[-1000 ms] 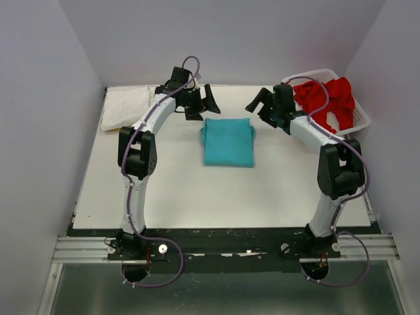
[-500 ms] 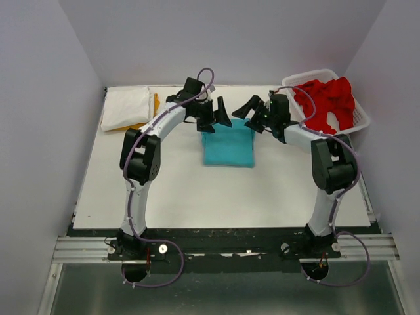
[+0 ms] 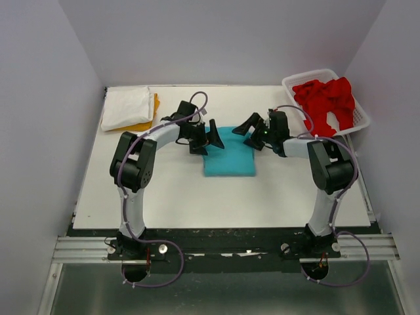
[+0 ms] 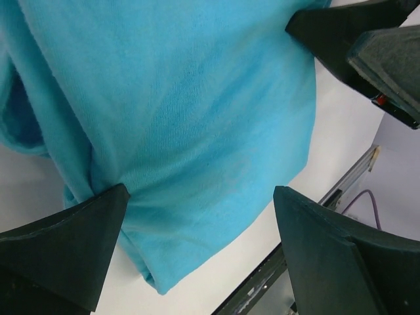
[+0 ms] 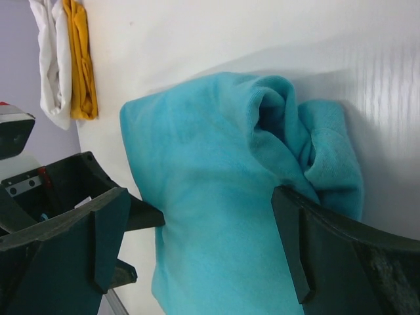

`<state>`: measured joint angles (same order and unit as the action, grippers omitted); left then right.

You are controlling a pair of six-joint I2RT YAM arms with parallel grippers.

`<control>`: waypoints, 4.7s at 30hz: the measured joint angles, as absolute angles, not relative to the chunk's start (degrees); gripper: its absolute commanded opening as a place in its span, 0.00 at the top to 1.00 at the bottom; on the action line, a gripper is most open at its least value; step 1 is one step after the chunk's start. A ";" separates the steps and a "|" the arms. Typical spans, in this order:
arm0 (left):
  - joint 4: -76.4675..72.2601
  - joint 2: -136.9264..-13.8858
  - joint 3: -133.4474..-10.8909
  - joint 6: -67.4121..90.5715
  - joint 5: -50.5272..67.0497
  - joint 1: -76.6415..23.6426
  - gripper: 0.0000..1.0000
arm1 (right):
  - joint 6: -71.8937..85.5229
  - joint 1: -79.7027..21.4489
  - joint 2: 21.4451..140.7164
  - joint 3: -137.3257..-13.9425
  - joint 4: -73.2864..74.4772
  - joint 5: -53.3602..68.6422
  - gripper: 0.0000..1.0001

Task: Fold and stack the t-shirts
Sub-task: Fold the long partially folded tshirt into a neat square, then put the neatly folded tshirt into the corner of the board with the left arm

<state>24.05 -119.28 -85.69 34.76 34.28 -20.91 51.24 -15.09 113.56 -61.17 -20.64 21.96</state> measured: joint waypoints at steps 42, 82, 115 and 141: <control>25.45 -108.16 -70.32 39.22 18.87 -29.54 0.66 | 47.90 -17.56 59.29 -28.64 -3.33 -6.98 0.00; 38.54 -110.89 -89.76 16.21 -29.39 -32.97 1.00 | 41.91 -17.56 56.45 -28.64 -0.99 -16.16 0.00; 30.28 -116.27 -114.67 -14.63 -28.88 -8.69 1.00 | 40.12 -17.56 60.29 -28.67 -0.27 -21.76 0.00; 40.01 -132.73 -136.46 -10.85 -12.58 3.84 1.00 | 40.05 -17.56 61.91 -28.97 0.36 -23.05 0.00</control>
<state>40.01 -132.73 -136.46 -10.85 -12.58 3.84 40.05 -17.56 61.91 -28.97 0.36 -23.05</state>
